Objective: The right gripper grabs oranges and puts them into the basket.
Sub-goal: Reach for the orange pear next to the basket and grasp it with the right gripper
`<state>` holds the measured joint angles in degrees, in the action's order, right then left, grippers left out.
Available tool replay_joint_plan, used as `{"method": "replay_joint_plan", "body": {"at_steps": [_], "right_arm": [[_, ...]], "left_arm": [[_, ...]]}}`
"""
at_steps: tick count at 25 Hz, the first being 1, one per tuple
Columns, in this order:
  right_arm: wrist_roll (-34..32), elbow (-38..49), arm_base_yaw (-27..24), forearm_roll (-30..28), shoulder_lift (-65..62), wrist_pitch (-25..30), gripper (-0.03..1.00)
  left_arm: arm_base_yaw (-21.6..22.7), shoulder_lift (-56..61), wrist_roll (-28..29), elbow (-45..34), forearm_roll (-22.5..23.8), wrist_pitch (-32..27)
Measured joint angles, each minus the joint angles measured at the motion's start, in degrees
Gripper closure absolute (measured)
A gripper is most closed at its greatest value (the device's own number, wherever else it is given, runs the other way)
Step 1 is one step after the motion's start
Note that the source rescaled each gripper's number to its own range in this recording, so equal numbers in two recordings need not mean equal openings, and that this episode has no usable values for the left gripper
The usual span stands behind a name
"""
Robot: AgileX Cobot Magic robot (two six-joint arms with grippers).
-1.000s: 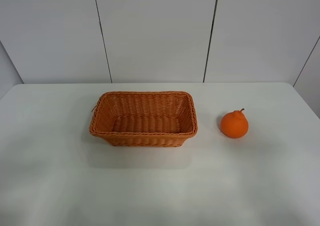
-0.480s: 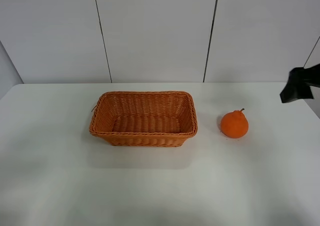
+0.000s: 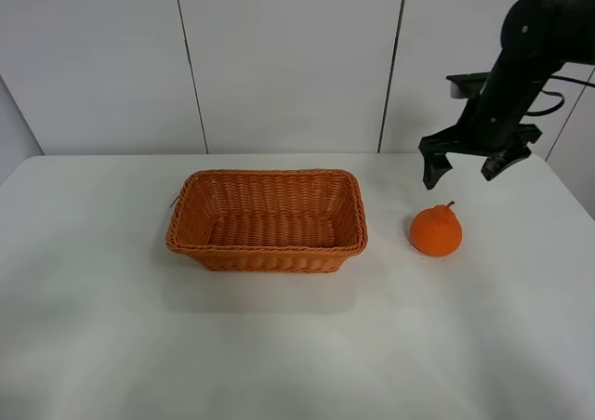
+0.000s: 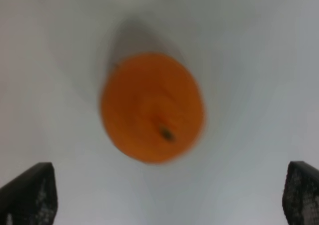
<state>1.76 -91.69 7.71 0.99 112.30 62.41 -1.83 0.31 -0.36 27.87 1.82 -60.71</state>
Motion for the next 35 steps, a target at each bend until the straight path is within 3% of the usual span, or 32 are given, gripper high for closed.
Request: {"method": "replay_joint_plan", "body": {"at_steps": [7, 31, 35], "right_arm": [[-1.3, -1.2, 1.1, -0.4, 5.3, 1.5, -0.03], [-5.4, -1.4, -0.1, -1.7, 16.2, -5.0, -0.03], [-5.4, -1.4, -0.1, -1.6, 16.2, -5.7, 0.03]], "left_arm": [[0.0, 0.0, 0.0, 0.0, 0.0, 0.0], [0.0, 0.0, 0.0, 0.0, 0.0, 0.0], [0.0, 0.0, 0.0, 0.0, 0.0, 0.0]]}}
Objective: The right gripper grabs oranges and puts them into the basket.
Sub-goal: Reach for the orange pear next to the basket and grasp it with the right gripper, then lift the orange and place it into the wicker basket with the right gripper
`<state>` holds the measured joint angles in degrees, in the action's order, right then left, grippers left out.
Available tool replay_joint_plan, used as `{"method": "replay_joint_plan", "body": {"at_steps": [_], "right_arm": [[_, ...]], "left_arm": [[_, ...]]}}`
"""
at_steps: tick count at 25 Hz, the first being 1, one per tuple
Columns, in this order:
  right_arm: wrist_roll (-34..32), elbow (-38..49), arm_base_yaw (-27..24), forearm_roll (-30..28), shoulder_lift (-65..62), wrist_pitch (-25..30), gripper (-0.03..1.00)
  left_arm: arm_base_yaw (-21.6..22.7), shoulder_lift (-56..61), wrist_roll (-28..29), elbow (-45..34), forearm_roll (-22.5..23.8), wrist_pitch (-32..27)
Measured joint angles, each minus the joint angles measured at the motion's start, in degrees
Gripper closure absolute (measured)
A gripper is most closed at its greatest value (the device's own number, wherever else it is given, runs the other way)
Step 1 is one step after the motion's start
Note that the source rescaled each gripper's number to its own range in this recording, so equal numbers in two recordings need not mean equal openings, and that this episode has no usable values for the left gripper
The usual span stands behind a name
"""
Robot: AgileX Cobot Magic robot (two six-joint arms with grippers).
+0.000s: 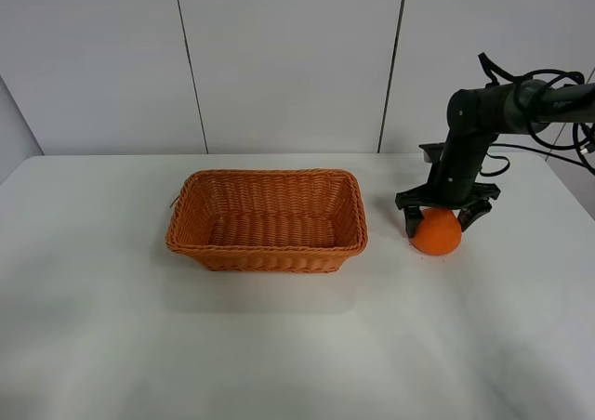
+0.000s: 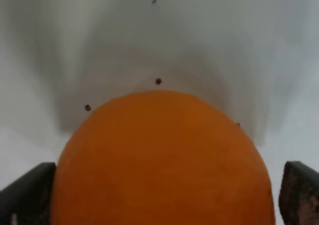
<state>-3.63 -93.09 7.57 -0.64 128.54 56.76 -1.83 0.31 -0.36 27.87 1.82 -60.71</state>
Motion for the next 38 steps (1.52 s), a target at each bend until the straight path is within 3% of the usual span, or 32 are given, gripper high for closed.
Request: {"method": "replay_joint_plan", "body": {"at_steps": [3, 4, 7, 8, 15, 21, 25, 29, 38], "right_arm": [[0.0, 0.0, 0.0, 0.2, 0.2, -0.1, 0.19], [0.0, 0.0, 0.0, 0.2, 0.3, -0.1, 0.33], [0.0, -0.2, 0.0, 0.2, 0.3, -0.1, 0.87], [0.0, -0.2, 0.0, 0.2, 0.1, -0.1, 0.97], [0.0, -2.4, 0.0, -0.8, -3.6, 2.6, 0.97], [1.5, -15.5, 0.0, 0.6, -7.8, 11.4, 0.97], [1.7, -22.1, 1.0, 0.1, -8.1, 12.7, 0.97], [1.7, -25.0, 5.2, -0.2, -8.1, 13.1, 0.97], [1.7, -26.0, 21.8, 0.0, -6.9, 11.0, 0.97]], "left_arm": [[0.0, 0.0, 0.0, 0.0, 0.0, 0.0], [0.0, 0.0, 0.0, 0.0, 0.0, 0.0], [0.0, 0.0, 0.0, 0.0, 0.0, 0.0], [0.0, 0.0, 0.0, 0.0, 0.0, 0.0], [0.0, 0.0, 0.0, 0.0, 0.0, 0.0], [0.0, 0.0, 0.0, 0.0, 0.0, 0.0], [0.0, 0.0, 0.0, 0.0, 0.0, 0.0], [0.0, 0.0, 0.0, 0.0, 0.0, 0.0], [0.0, 0.0, 0.0, 0.0, 0.0, 0.0]]}}
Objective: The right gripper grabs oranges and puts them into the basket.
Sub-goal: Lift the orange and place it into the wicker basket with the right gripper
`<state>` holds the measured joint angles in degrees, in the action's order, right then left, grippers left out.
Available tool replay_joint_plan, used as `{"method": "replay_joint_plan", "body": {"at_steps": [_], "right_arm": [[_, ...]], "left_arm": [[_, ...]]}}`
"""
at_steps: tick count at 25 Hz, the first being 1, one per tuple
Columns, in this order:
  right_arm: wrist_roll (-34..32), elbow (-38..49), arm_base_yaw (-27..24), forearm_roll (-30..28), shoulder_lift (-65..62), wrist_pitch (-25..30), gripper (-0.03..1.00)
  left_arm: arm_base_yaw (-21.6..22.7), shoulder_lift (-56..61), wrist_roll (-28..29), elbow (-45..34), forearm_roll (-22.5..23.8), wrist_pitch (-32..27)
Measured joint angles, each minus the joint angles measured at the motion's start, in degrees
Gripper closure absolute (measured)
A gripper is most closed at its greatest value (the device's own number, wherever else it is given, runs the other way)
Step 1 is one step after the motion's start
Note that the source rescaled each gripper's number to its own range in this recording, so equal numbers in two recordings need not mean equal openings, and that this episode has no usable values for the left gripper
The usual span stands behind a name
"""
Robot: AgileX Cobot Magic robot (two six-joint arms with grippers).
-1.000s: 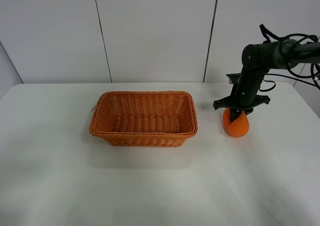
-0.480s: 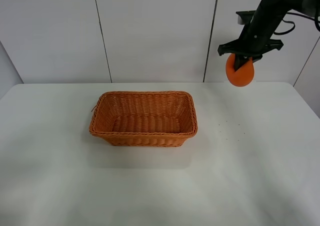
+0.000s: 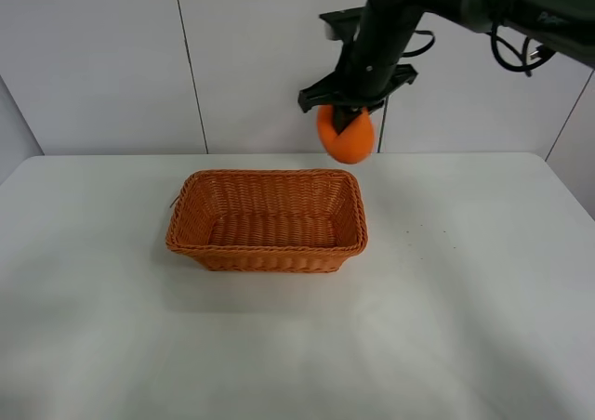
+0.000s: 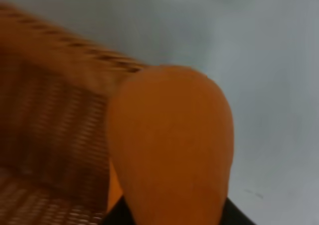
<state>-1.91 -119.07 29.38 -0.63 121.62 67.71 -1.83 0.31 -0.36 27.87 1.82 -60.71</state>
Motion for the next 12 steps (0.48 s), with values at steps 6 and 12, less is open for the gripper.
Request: {"method": "replay_joint_plan", "body": {"at_steps": [6, 12], "right_arm": [[0.0, 0.0, 6.8, -0.6, 7.5, -8.5, 0.97], [0.0, 0.0, 8.3, -1.6, 14.9, -13.8, 0.87]], "left_arm": [[0.0, 0.0, 0.0, 0.0, 0.0, 0.0], [0.0, 0.0, 0.0, 0.0, 0.0, 0.0]]}}
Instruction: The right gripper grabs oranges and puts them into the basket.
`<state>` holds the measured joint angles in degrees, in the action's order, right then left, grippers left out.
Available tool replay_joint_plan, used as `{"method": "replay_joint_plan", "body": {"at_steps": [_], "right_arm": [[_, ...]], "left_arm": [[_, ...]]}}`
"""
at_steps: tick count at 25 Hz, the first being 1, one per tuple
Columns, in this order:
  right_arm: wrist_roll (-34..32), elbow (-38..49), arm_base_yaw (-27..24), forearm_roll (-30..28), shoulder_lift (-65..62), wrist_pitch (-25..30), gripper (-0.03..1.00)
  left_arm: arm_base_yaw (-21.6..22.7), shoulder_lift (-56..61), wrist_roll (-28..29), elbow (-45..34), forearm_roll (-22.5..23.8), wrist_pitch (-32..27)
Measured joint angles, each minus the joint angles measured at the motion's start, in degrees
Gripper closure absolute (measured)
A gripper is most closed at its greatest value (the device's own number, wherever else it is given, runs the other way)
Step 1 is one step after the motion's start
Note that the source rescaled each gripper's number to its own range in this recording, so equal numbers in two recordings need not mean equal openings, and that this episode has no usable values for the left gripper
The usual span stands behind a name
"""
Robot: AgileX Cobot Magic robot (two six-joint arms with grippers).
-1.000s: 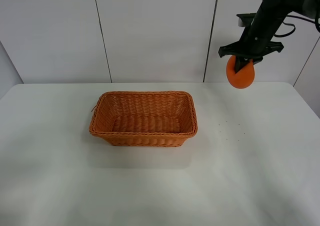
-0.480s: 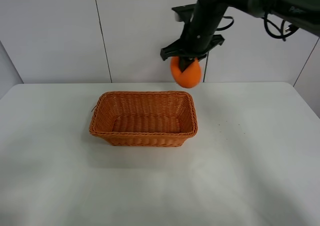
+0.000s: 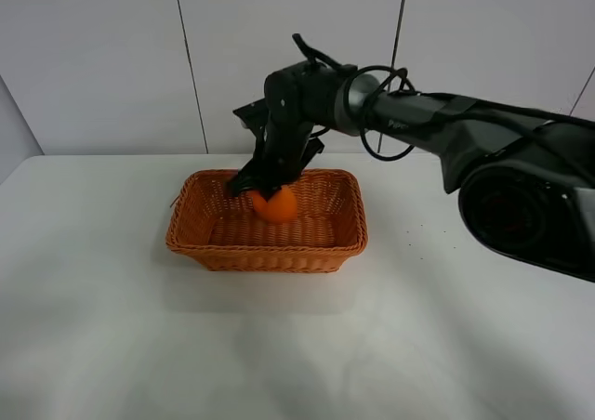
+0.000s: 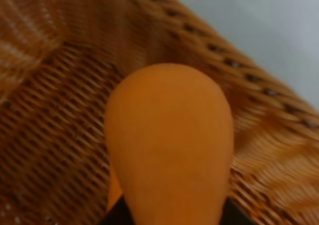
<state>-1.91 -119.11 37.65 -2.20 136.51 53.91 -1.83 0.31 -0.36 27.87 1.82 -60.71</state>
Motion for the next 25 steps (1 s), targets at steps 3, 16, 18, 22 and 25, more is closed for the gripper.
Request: {"method": "replay_joint_plan", "body": {"at_steps": [3, 16, 18, 22, 25], "right_arm": [[0.0, 0.0, 0.0, 0.0, 1.3, 0.2, 0.35], [0.0, -14.3, -2.1, 1.0, -1.5, 14.9, -0.03], [0.0, -14.8, -3.5, 1.5, -3.8, 15.3, -0.03], [0.5, -15.1, -7.8, 1.7, -6.8, 15.6, -0.03], [1.1, -15.1, -12.7, 2.2, -6.9, 15.9, -0.03]], "left_arm": [[0.0, 0.0, 0.0, 0.0, 0.0, 0.0], [0.0, 0.0, 0.0, 0.0, 0.0, 0.0], [0.0, 0.0, 0.0, 0.0, 0.0, 0.0], [0.0, 0.0, 0.0, 0.0, 0.0, 0.0], [0.0, 0.0, 0.0, 0.0, 0.0, 0.0]]}}
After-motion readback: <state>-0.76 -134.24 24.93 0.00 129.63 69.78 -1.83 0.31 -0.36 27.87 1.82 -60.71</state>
